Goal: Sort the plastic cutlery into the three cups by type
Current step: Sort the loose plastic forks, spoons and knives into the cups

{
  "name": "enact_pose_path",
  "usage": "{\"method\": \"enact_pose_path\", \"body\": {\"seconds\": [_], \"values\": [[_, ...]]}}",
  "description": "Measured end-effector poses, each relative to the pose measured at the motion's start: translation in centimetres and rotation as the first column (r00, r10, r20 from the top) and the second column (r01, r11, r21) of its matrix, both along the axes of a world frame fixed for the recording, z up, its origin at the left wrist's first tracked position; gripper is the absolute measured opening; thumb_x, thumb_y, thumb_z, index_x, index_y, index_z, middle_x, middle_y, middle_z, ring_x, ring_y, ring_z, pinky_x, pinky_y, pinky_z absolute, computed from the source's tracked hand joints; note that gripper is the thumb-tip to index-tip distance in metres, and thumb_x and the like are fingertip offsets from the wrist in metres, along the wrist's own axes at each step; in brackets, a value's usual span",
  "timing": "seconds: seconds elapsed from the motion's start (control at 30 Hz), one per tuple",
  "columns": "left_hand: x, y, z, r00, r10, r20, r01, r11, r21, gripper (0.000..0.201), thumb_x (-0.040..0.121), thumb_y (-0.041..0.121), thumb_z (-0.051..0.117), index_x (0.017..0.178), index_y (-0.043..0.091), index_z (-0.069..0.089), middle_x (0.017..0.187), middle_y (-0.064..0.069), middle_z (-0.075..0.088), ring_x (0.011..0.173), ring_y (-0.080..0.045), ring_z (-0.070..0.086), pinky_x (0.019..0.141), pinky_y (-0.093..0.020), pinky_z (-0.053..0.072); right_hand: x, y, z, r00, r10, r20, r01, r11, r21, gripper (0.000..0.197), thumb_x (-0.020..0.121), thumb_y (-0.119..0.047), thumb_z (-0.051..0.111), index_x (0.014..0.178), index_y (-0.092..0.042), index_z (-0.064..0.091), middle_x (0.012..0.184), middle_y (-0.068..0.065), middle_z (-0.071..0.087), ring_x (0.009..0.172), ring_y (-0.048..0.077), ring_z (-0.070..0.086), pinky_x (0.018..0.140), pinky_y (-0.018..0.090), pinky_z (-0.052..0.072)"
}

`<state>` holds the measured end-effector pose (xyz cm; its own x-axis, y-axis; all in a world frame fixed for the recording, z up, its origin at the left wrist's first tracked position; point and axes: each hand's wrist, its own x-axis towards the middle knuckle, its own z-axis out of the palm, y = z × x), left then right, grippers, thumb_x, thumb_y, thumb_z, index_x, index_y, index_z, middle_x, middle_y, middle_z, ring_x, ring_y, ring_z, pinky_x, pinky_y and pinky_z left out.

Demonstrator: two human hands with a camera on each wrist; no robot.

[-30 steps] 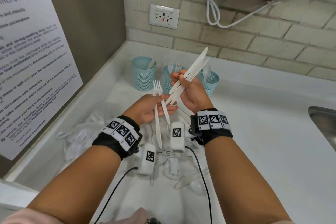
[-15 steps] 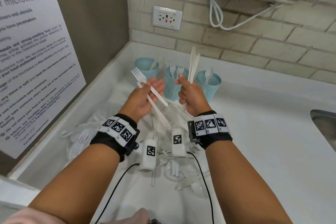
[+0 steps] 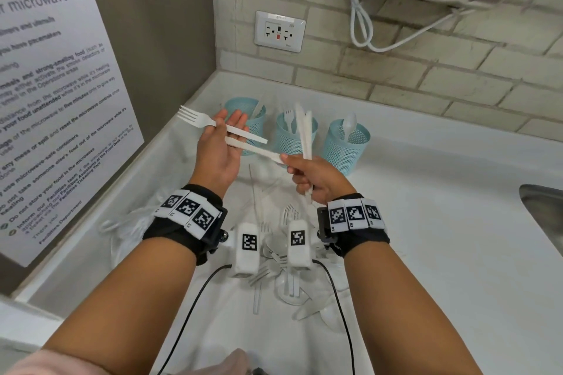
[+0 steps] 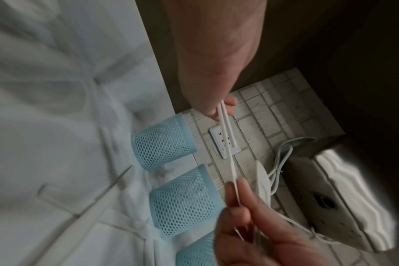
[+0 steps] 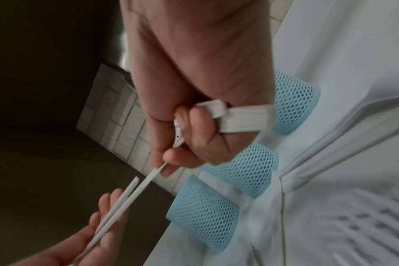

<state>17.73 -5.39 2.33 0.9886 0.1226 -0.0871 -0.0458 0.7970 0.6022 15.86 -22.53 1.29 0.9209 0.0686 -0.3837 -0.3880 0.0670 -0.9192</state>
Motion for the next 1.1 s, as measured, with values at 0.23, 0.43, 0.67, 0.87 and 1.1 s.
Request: {"method": "enact_pose_path", "body": {"seconds": [0.23, 0.43, 0.67, 0.87, 1.1], "values": [[-1.2, -1.8, -0.5, 0.956, -0.184, -0.229, 0.216, 0.969, 0.122, 0.029, 0.101, 0.009, 0.037, 0.127, 0.001, 0.047, 0.101, -0.008, 0.061, 0.085, -0.014, 0.062, 0.083, -0.032, 0.05, 0.9, 0.0, 0.6, 0.924, -0.375, 0.08, 0.312, 0.855, 0.414, 0.021, 0.094, -0.013, 0.055, 0.074, -0.011, 0.048, 0.062, 0.0, 0.039, 0.041, 0.004, 0.032, 0.035, 0.015, 0.027], [-1.7, -3.0, -1.0, 0.875, -0.335, -0.351, 0.429, 0.871, 0.238, 0.017, 0.099, 0.005, 0.041, 0.105, 0.0, 0.056, 0.09, -0.01, 0.062, 0.082, -0.019, 0.06, 0.084, -0.035, 0.05, 0.9, 0.6, 1.1, 0.88, -0.414, 0.232, 0.292, 0.858, 0.422, 0.013, 0.103, -0.013, 0.032, 0.1, -0.013, 0.045, 0.087, 0.008, 0.062, 0.074, 0.013, 0.059, 0.066, 0.022, 0.048], [-2.4, -4.3, -1.5, 0.777, -0.493, -0.391, 0.582, 0.799, 0.15, 0.026, 0.102, 0.011, 0.033, 0.107, -0.003, 0.055, 0.097, -0.018, 0.064, 0.105, -0.031, 0.057, 0.09, -0.038, 0.048, 1.0, 1.0, 1.8, 0.853, -0.328, 0.407, 0.141, 0.894, 0.426, 0.014, 0.1, -0.002, 0.036, 0.107, -0.01, 0.046, 0.088, 0.005, 0.061, 0.083, 0.013, 0.062, 0.083, 0.028, 0.051], [-2.6, -4.4, -1.5, 0.734, -0.541, -0.41, 0.639, 0.755, 0.148, 0.035, 0.102, 0.032, 0.031, 0.093, 0.017, 0.062, 0.075, -0.005, 0.073, 0.091, -0.024, 0.063, 0.087, -0.042, 0.044, 0.8, 1.7, 1.5, 0.876, -0.235, 0.422, 0.04, 0.906, 0.421, 0.028, 0.094, 0.008, 0.04, 0.101, -0.016, 0.053, 0.077, -0.003, 0.065, 0.076, 0.009, 0.06, 0.074, 0.021, 0.051], [-2.0, -4.0, -1.9, 0.794, -0.446, -0.412, 0.487, 0.874, -0.007, 0.032, 0.103, 0.018, 0.03, 0.102, 0.001, 0.057, 0.091, -0.015, 0.067, 0.092, -0.026, 0.061, 0.107, -0.037, 0.039, 1.0, 2.3, 2.3, 0.87, -0.236, 0.434, 0.057, 0.92, 0.388, 0.025, 0.095, 0.009, 0.039, 0.1, -0.013, 0.052, 0.081, 0.005, 0.057, 0.072, 0.009, 0.056, 0.071, 0.018, 0.05]]}}
